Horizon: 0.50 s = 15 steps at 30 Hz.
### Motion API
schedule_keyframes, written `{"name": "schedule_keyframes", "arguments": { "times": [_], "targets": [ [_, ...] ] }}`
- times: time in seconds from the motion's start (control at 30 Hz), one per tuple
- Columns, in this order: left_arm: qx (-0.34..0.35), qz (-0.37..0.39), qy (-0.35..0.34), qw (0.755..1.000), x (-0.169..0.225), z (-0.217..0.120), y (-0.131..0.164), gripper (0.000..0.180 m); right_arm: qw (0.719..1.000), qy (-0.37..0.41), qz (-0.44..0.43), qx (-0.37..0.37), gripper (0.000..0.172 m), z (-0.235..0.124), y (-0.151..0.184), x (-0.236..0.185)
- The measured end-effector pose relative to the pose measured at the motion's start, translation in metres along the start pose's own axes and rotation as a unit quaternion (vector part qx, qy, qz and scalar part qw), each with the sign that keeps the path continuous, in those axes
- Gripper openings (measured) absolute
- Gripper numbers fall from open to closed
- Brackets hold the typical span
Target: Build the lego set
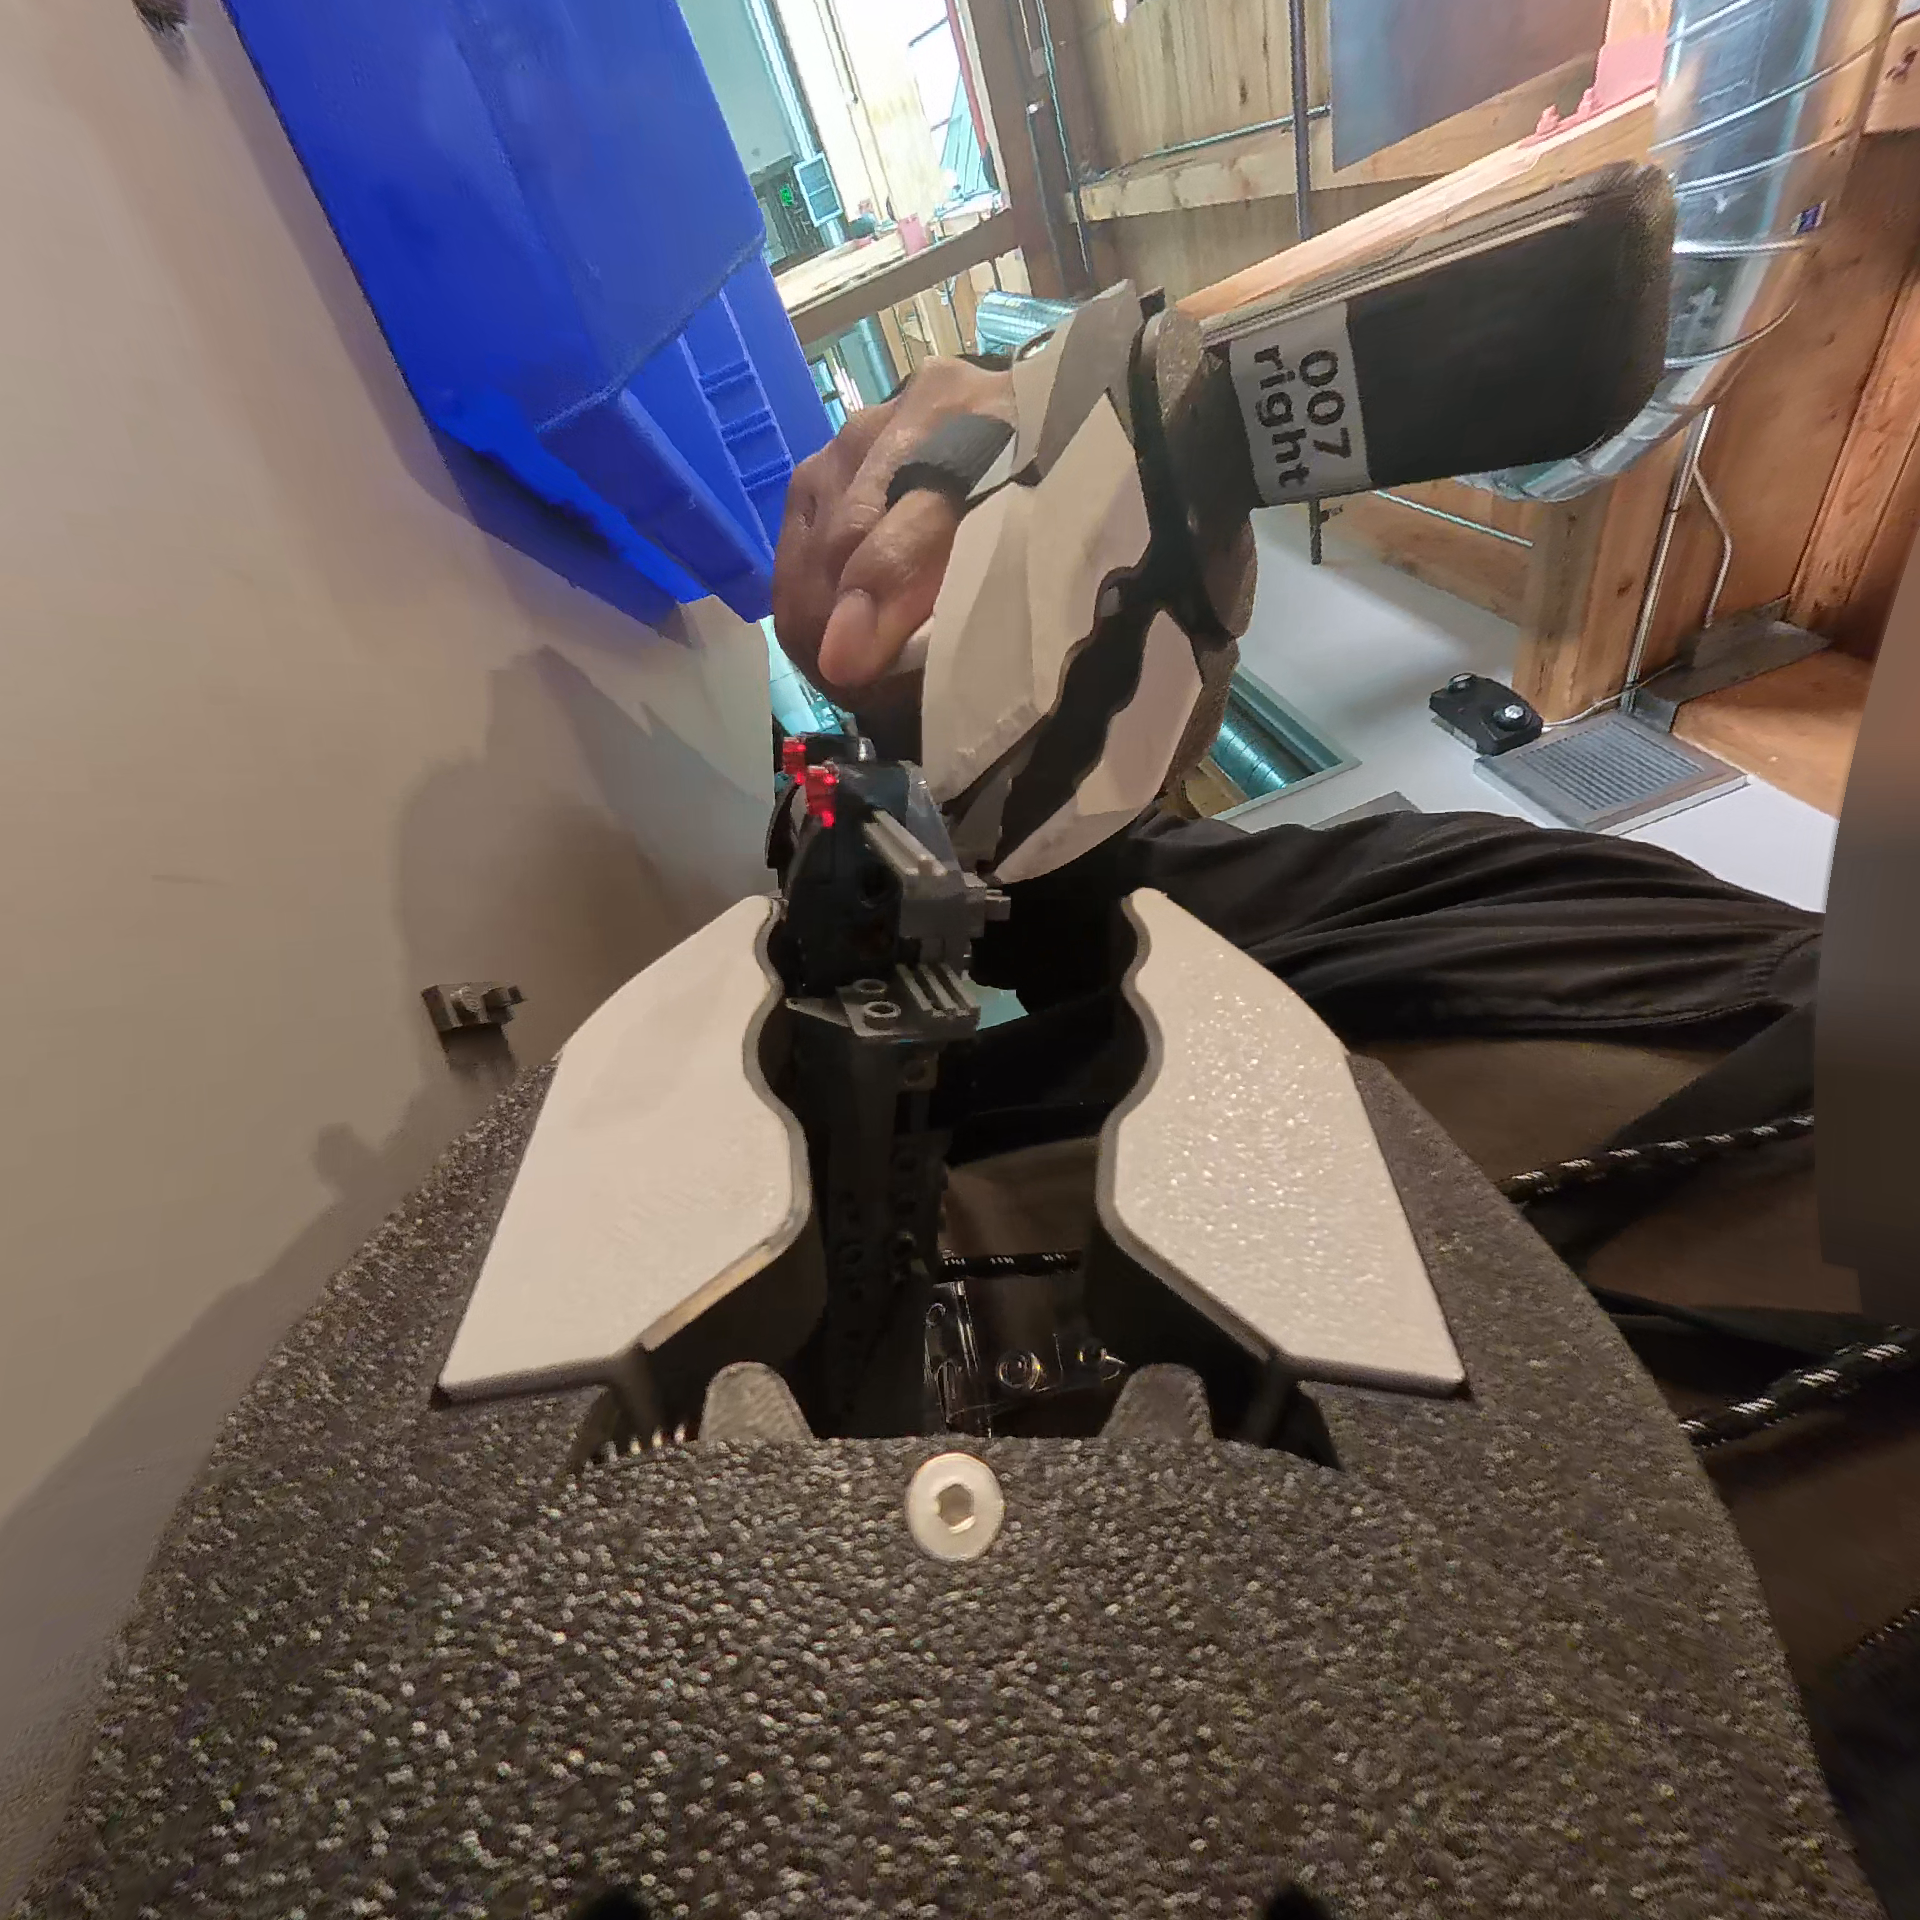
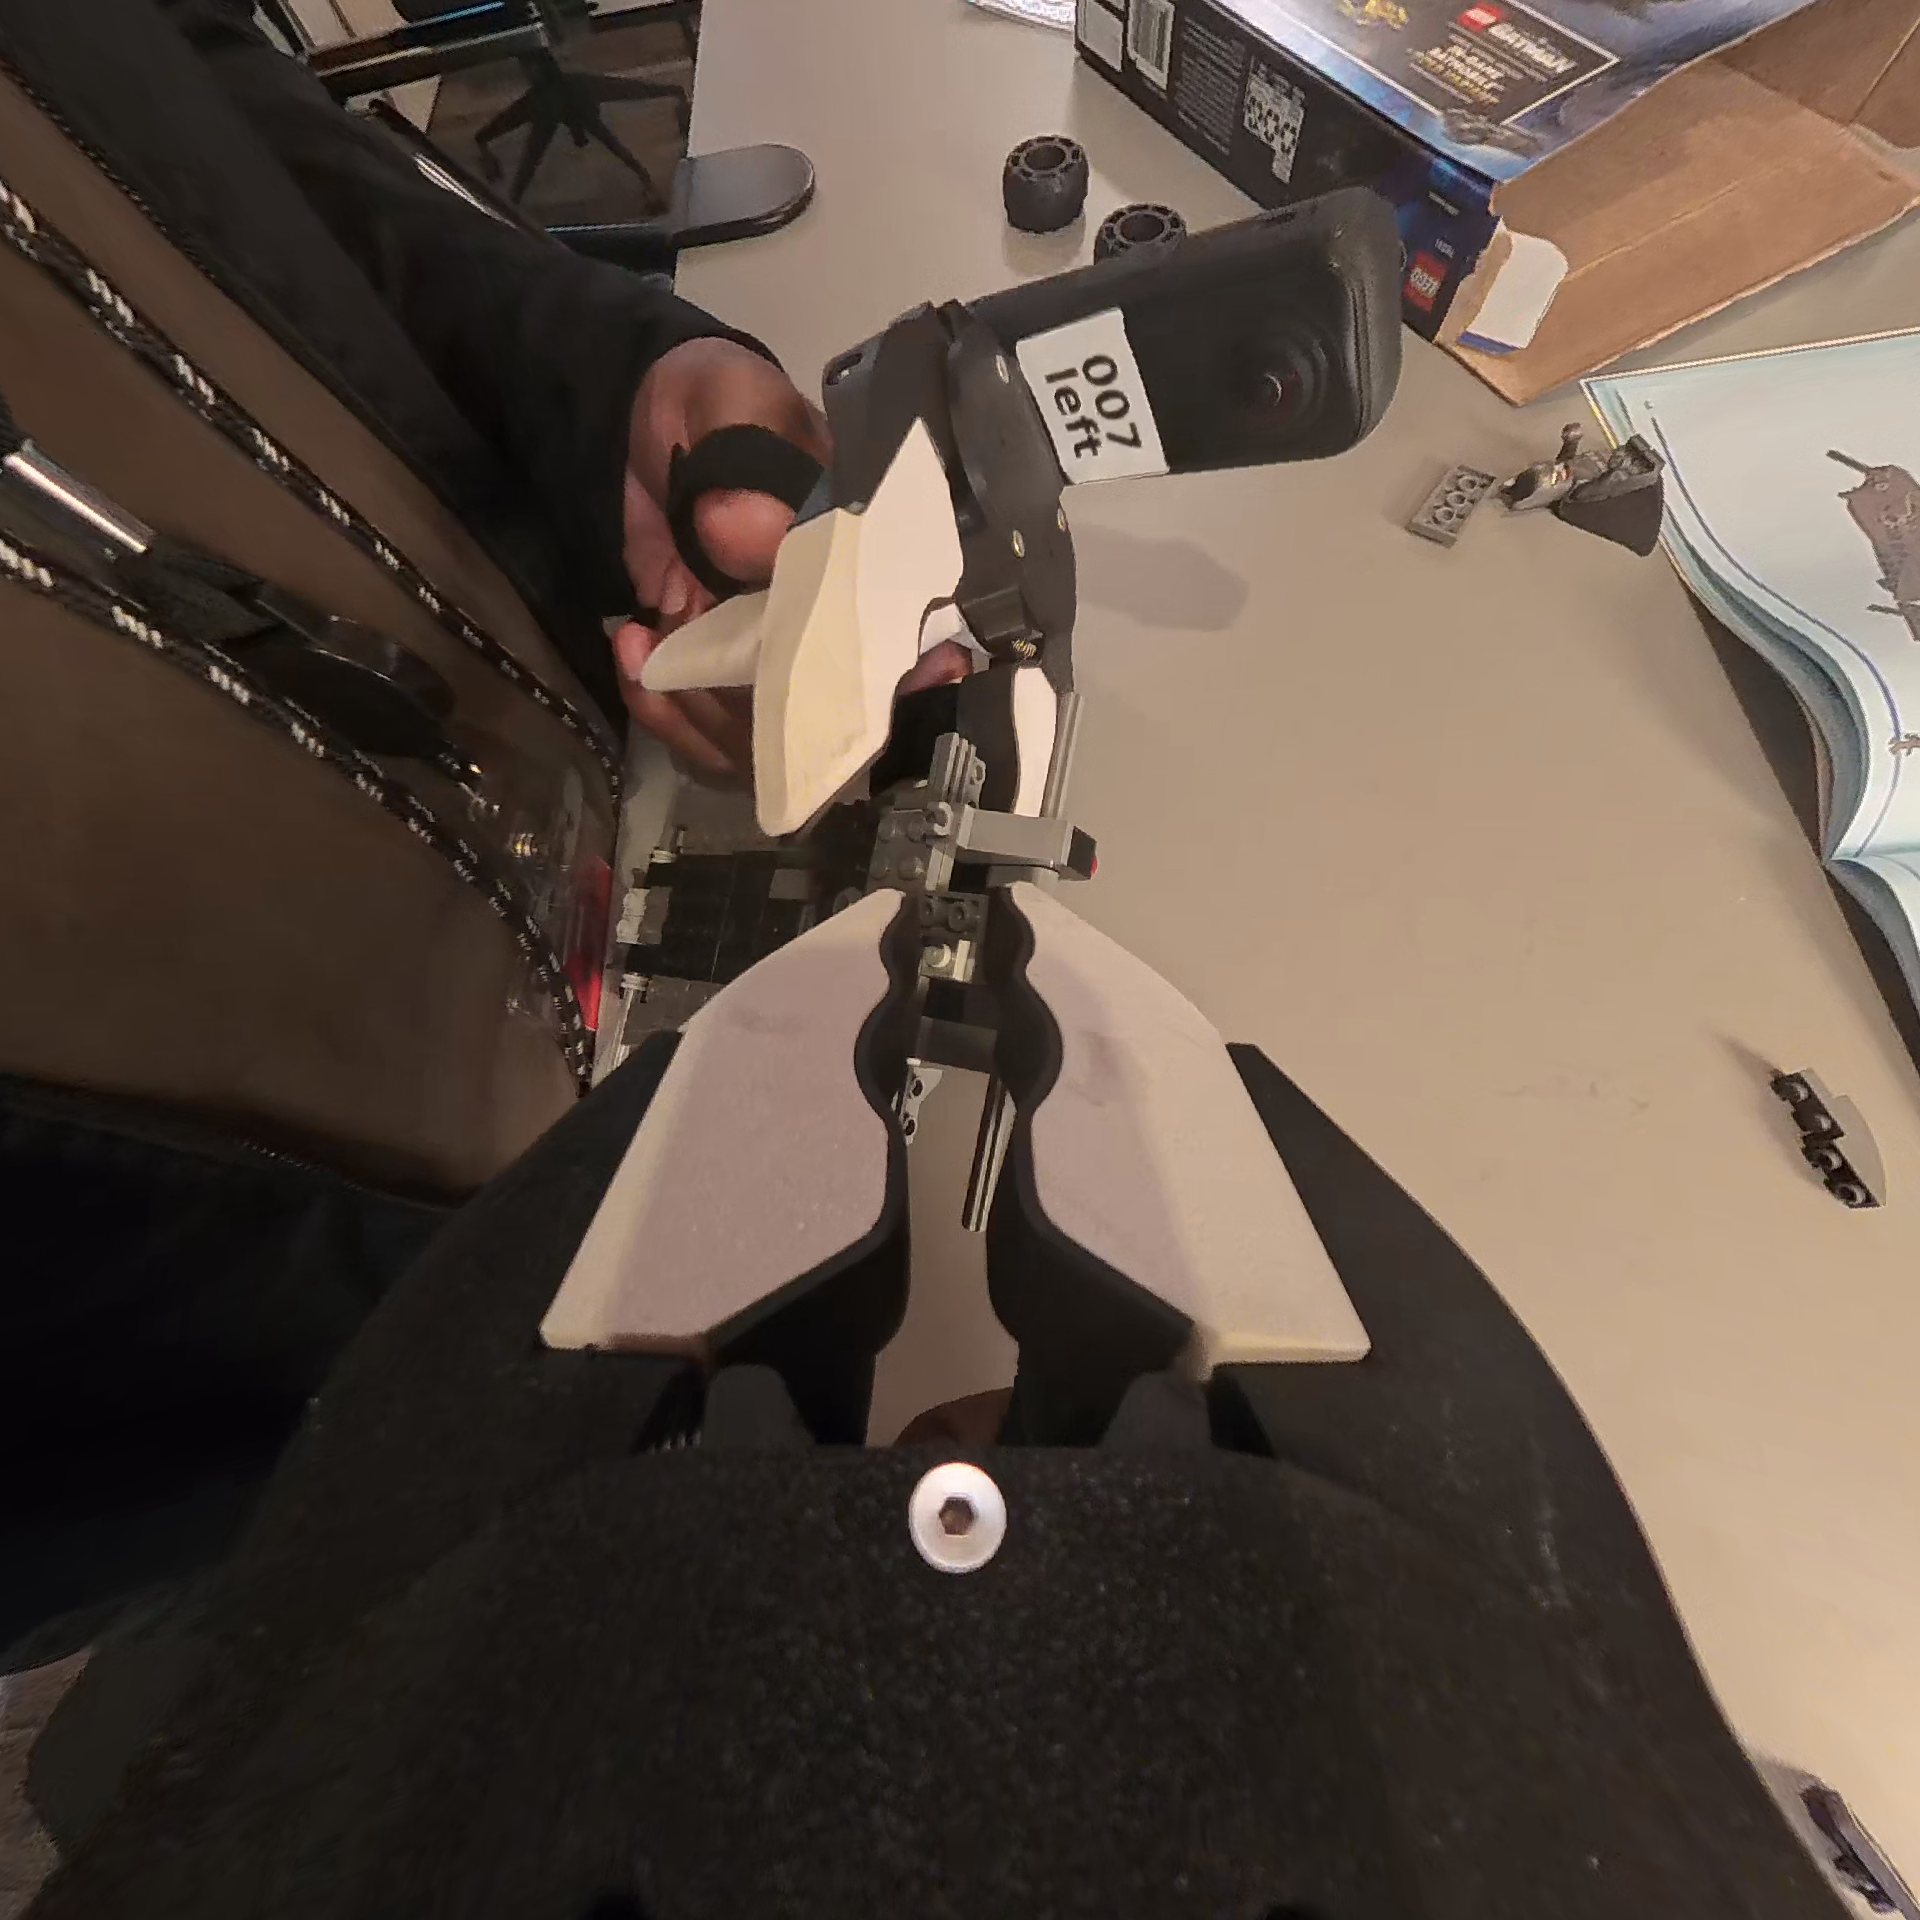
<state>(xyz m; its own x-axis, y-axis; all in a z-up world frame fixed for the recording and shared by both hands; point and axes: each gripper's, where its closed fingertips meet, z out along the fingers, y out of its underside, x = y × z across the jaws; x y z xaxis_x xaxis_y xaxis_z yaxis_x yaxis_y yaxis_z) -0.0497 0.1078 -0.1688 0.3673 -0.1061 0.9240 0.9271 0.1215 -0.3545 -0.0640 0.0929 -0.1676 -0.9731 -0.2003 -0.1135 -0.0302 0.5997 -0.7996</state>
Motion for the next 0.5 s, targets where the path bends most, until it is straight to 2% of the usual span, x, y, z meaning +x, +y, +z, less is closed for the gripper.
{"name": "schedule_keyframes", "arguments": {
  "times": [0.3,0.5],
  "targets": [
    [0.021,-0.042,0.025,0.999,-0.001,-0.0052,-0.0086,0.062,1.0,-0.009,0.025,0.0,0.011,0.0029,-0.0009,0.007],
    [0.021,-0.044,0.024,0.999,-0.0018,-0.0054,-0.0085,0.063,1.0,-0.011,0.028,-0.006,0.011,0.0035,-0.0001,0.0072]
  ]
}}
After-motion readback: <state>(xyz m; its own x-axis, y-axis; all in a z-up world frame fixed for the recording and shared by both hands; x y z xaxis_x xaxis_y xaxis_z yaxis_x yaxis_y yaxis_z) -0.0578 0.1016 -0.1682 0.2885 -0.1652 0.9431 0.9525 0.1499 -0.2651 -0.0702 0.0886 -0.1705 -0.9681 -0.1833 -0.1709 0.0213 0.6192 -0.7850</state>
